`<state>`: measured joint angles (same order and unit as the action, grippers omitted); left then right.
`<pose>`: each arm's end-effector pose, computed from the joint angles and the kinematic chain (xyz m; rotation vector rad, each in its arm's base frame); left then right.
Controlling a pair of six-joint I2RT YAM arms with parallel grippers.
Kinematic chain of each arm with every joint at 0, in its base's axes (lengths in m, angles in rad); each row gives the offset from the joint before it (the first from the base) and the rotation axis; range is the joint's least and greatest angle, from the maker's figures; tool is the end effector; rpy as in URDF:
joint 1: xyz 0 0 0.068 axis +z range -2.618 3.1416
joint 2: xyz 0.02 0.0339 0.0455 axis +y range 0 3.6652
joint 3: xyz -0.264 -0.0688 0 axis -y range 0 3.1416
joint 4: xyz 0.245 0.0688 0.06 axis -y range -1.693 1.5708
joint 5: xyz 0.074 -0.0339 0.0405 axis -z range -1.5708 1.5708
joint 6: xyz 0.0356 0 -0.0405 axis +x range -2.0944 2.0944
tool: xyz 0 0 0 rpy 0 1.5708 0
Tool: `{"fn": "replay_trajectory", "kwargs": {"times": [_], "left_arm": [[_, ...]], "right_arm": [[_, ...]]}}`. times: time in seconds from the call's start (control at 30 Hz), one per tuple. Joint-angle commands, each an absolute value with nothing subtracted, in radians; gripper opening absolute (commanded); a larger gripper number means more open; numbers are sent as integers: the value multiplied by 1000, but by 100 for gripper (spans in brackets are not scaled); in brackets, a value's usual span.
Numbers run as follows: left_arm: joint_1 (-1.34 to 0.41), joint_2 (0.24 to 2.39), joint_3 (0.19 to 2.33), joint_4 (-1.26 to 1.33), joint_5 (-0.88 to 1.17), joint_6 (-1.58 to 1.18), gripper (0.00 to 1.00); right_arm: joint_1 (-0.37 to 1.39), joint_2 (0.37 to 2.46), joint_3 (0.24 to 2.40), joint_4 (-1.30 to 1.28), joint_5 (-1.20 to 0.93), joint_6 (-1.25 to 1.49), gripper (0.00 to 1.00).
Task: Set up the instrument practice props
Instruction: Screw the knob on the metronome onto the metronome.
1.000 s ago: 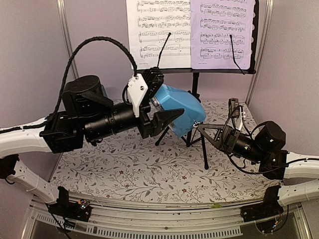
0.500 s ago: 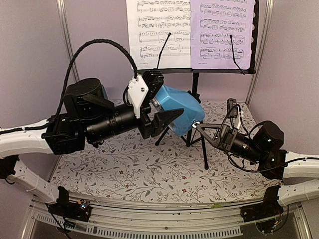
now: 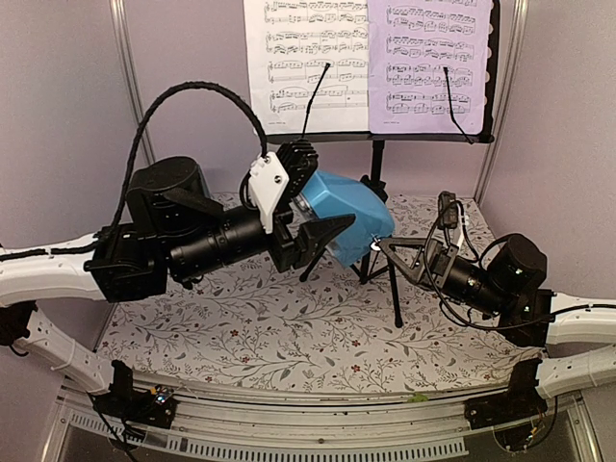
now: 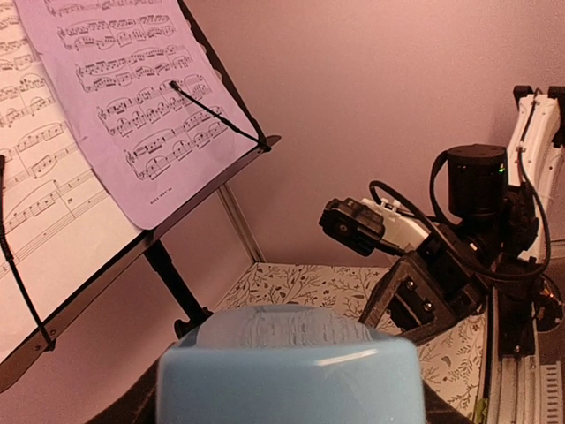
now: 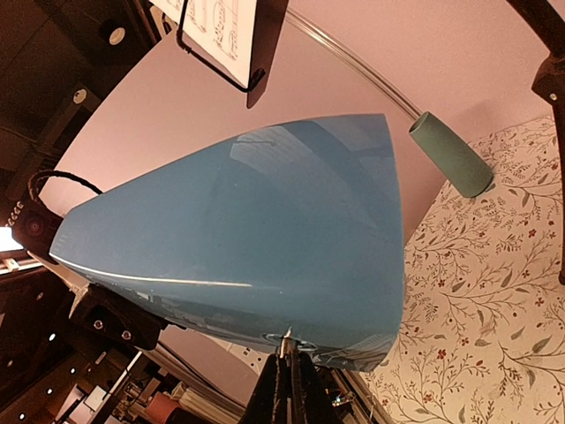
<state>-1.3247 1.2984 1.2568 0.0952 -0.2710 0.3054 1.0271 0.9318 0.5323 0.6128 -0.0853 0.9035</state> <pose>0.0834 -0.2929 0.4233 0.9653 1.2129 -0.6072 0.1105 0.1886 0.3086 -0.1801 1.5636 1.6404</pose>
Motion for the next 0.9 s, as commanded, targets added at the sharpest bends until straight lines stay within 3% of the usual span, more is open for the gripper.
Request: {"fn": "replay_trajectory", "kwargs": {"times": [0.0,0.23,0.6,0.87], "left_arm": [[-1344,1260,1251,260,-276,308,0],[-1347,1242,1183,353,-294,327,0],[-1401,1194,862,979,-302,510,0],[-1435,1265,757,1317,-251,637,0]], "right_arm": [[1034,936,566,618,-51,931,1],[1035,953,565,625,-36,1023,0],[1035,1075,542,977,-43,1431,0],[1078,1160,561,1171,33,1623,0]]}}
